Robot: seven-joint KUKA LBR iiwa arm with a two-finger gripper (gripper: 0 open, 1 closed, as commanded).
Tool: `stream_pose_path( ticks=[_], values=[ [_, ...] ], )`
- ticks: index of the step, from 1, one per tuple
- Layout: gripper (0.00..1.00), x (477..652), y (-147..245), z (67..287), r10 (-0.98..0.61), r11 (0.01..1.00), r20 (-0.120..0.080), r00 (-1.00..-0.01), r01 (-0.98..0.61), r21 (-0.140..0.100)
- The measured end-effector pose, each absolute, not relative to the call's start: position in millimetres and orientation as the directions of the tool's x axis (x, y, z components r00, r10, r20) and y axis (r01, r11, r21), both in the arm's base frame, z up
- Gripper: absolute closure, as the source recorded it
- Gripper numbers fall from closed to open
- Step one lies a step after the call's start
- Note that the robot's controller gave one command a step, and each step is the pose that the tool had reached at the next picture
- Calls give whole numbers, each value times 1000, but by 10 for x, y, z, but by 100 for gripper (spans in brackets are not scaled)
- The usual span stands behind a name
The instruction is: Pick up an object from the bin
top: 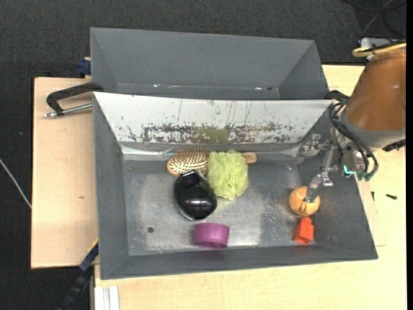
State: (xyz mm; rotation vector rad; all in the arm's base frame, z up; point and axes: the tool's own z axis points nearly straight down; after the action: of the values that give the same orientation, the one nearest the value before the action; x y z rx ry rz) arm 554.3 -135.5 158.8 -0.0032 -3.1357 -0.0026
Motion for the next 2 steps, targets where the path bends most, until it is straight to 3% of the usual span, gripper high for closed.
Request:
stream_pose_path(
  ticks=[1, 2],
  values=[
    [0, 5563, -1350, 1630, 0, 1000, -2, -1000, 0, 0],
    [0, 5444, -1470, 1071, -112, 994, -3, -994, -112, 0]
  ],
)
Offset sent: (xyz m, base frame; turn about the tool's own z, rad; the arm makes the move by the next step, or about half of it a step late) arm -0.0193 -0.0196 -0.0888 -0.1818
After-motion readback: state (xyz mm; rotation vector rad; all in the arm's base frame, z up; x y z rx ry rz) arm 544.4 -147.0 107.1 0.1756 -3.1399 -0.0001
